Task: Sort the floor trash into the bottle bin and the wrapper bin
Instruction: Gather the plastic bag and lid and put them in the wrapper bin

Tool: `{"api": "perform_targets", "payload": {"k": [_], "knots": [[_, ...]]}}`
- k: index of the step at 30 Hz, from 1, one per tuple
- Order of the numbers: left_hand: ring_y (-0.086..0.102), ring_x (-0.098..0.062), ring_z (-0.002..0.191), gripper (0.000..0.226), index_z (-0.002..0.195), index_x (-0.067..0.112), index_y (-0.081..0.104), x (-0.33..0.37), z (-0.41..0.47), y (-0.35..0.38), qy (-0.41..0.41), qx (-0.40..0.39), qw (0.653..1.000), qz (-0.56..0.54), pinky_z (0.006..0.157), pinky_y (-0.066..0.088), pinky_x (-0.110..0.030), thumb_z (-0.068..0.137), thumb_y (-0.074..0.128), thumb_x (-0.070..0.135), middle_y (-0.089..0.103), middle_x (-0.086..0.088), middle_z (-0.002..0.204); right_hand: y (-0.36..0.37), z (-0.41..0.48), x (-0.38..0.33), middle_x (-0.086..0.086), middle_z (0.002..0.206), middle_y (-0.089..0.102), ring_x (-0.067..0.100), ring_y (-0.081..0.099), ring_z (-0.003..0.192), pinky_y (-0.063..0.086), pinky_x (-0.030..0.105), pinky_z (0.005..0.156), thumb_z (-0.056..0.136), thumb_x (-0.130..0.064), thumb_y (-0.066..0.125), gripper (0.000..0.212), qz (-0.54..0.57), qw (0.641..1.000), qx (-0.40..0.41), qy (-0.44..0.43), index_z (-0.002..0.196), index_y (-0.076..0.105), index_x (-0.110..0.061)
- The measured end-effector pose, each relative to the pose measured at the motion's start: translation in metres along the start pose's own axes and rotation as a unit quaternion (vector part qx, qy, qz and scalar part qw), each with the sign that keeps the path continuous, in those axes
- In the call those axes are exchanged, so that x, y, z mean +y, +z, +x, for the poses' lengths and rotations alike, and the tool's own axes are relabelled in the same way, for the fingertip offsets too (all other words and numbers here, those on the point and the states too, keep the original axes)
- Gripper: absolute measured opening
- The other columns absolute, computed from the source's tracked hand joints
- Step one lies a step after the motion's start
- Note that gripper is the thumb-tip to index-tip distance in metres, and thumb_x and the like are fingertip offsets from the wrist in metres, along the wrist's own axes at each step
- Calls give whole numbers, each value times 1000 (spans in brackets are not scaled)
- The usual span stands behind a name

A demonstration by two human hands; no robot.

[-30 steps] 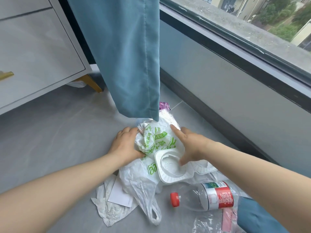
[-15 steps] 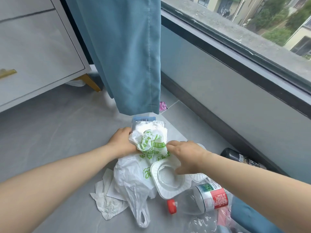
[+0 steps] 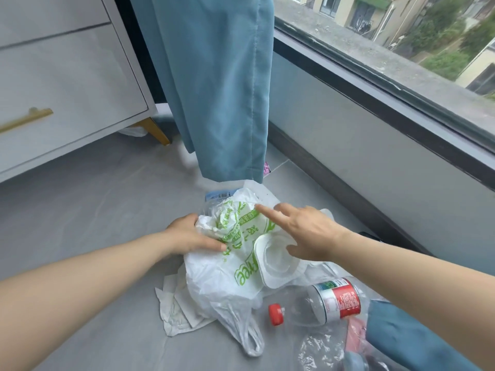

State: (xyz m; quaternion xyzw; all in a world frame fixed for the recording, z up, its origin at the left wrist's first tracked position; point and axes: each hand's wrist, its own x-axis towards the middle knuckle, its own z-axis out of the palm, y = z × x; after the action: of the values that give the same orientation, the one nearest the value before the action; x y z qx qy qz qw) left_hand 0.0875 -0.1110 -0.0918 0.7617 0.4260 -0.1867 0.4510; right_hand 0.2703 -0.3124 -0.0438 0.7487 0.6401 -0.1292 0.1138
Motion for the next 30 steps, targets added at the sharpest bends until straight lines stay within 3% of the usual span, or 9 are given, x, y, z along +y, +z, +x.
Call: {"api": "perform_targets", "payload": {"k": [2,6,8,11,15,21,23,26,30], "knots": [[62,-7,95,93,105,29,60,7,-5,-9,-4,-23,1000,19,81,50,-24,26,83,73,65,12,104,2,3,-2,4,138,39,30,60,91,47,37,79,81,-18,57,96,-20,999,-18,-37,152,-5,-36],[55,-6,91,59,99,26,50,28,-15,-13,-11,-50,998,20,71,42,-20,59,83,54,54,14,98,8,5,-10,8,139,39,31,61,96,45,40,88,85,-15,51,88,-50,995,-61,-61,152,-2,-33],[51,-16,107,74,105,25,45,32,-14,-7,-17,-8,997,69,85,43,-26,53,82,63,50,5,111,10,6,-18,9,140,38,31,60,96,44,39,87,88,-13,48,84,-59,993,-71,-68,153,-1,-32],[39,-26,127,116,130,23,40,36,-8,8,-5,33,991,129,104,40,-36,33,78,76,41,-4,130,15,10,-23,11,142,36,32,61,94,45,39,85,89,-11,46,81,-68,991,-92,-68,152,0,-31],[33,-30,129,110,141,22,28,41,-1,18,28,81,986,142,104,35,-34,52,84,57,35,-6,135,18,12,-20,9,144,34,32,60,97,46,41,89,89,-9,47,82,-47,992,-103,-56,152,1,-33],[33,-27,129,108,139,19,30,40,14,16,58,111,984,125,103,35,-32,52,88,45,33,-5,135,22,16,-9,3,147,32,32,59,99,43,39,90,90,-8,49,83,6,994,-98,-45,153,1,-33],[26,-30,134,115,143,17,25,45,17,16,80,112,977,162,108,30,-31,52,89,45,22,-6,144,24,18,-5,3,148,32,32,60,98,44,40,91,90,-9,50,83,12,994,-96,-45,153,2,-33],[9,-34,144,136,153,23,1,56,29,11,90,77,963,241,115,22,-35,51,88,48,-8,0,159,25,19,-2,3,147,32,32,59,95,44,40,91,88,-7,49,84,18,994,-96,-44,153,3,-32],[11,-31,144,141,152,22,-3,73,44,6,91,44,943,318,116,22,-33,47,86,56,0,-2,159,26,19,4,2,148,30,32,58,94,44,40,91,88,-6,49,84,32,994,-92,-43,153,3,-33]]}}
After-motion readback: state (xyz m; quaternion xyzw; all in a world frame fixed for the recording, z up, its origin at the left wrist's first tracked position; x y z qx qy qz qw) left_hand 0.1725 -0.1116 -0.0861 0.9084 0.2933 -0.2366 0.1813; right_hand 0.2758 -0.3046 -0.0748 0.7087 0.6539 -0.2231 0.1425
